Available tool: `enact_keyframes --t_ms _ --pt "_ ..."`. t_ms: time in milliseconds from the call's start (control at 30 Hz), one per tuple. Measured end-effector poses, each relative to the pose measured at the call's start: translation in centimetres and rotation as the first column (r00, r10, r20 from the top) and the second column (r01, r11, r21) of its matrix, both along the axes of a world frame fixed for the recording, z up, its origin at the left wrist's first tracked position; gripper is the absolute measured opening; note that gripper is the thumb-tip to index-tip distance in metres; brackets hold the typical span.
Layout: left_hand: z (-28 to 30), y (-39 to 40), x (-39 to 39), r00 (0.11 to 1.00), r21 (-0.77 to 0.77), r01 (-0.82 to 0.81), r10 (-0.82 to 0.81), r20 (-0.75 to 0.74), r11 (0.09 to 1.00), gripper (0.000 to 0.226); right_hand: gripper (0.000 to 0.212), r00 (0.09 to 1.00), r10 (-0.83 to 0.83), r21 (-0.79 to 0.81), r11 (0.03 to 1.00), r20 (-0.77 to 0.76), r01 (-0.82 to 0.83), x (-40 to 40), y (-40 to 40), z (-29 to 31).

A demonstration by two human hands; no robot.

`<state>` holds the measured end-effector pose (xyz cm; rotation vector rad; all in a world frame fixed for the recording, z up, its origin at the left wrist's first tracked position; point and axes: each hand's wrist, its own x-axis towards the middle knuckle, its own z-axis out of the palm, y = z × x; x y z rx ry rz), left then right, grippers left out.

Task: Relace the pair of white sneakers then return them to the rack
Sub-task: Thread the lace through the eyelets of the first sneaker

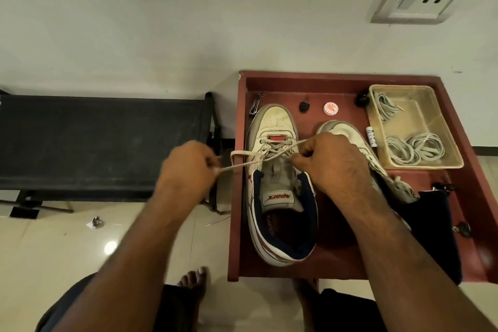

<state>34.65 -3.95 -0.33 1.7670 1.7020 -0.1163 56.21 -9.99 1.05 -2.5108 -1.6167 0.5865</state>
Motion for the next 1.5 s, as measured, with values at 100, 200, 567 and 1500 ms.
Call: enact_keyframes --t_ms 100,200,567,1500 --pt "0.4 1.2 -4.7 0.92 -0.174 0.007 -0.075 -0.384 0.985 0.013 0.019 0.999 -0.025 0.009 1.0 -0.021 0.025 0.1 -0.1 0.1" --pt "0.4 0.4 -3.2 0.972 -0.012 0.004 -0.006 -0.234 1.0 0.005 0.018 0.999 -0.01 0.0 1.0 -0.031 0.01 -0.3 0.0 0.1" --pt "-0.3 -1.9 3.5 0.907 0.052 -0.064 0.036 0.419 0.997 0.008 0.019 0.999 -0.015 0.015 1.0 -0.031 0.016 -0.3 0.0 -0.1" --pt "1.0 -1.2 2.2 0.963 0.119 0.03 -0.061 0.261 0.992 0.025 0.016 0.993 -0.042 0.047 0.998 -0.113 0.048 -0.5 0.1 -0.9"
